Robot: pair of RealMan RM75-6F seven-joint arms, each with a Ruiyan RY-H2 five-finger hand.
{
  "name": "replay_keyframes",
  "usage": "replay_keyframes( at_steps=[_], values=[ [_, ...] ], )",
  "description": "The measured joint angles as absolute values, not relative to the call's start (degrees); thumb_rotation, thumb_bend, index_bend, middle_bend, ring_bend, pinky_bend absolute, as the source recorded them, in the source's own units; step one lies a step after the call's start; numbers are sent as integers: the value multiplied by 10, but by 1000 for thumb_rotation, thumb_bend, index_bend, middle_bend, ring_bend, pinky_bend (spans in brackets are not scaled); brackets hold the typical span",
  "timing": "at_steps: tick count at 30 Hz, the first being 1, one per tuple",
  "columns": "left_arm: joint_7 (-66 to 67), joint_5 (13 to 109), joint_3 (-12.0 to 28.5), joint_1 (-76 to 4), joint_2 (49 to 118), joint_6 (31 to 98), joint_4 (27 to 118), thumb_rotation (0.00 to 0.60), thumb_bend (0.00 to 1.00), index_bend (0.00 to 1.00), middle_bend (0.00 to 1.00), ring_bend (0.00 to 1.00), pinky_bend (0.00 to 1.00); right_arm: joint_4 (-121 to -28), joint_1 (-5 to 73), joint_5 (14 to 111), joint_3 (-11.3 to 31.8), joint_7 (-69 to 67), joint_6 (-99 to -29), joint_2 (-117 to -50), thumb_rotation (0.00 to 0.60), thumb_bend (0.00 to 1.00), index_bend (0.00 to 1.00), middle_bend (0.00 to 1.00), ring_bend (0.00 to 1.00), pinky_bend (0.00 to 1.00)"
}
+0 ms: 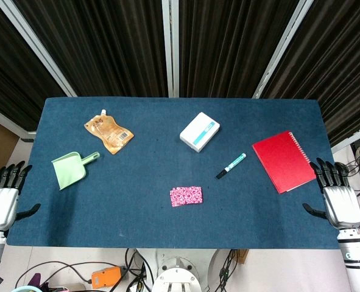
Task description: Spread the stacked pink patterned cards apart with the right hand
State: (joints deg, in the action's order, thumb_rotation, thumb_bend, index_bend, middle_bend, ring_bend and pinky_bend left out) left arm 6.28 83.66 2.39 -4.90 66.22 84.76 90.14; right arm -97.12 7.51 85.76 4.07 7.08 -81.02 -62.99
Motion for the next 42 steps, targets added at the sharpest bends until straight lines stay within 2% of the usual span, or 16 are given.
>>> replay_keyframes(
  at_steps=[8, 16, 21, 27, 33, 42],
  values=[
    [67, 843, 25, -52, 664, 849, 903, 600, 91, 101, 16, 0, 0, -1014, 97, 877, 38, 52, -784, -634, 600, 253, 108, 54, 6, 187],
    [69, 851, 22, -50, 666, 855, 905, 600, 91, 101, 16, 0, 0, -1081, 162, 861, 46, 141, -688, -686, 600, 255, 207, 75, 10, 193],
    [68, 857, 18, -47, 667, 857, 901, 600, 91, 101, 16, 0, 0, -1096, 216, 785, 63, 243, -627, -765, 600, 256, 279, 75, 3, 166],
    [60, 860, 15, -46, 670, 858, 891, 600, 91, 101, 16, 0, 0, -1076, 281, 659, 84, 366, -590, -875, 600, 289, 301, 74, 0, 152],
    [50, 861, 14, -45, 673, 857, 878, 600, 91, 101, 16, 0, 0, -1033, 343, 552, 98, 457, -589, -963, 600, 333, 305, 74, 0, 146],
    [44, 860, 15, -50, 680, 848, 865, 600, 91, 101, 16, 0, 0, -992, 388, 477, 111, 495, -613, -1016, 600, 410, 327, 74, 0, 146]
  ],
)
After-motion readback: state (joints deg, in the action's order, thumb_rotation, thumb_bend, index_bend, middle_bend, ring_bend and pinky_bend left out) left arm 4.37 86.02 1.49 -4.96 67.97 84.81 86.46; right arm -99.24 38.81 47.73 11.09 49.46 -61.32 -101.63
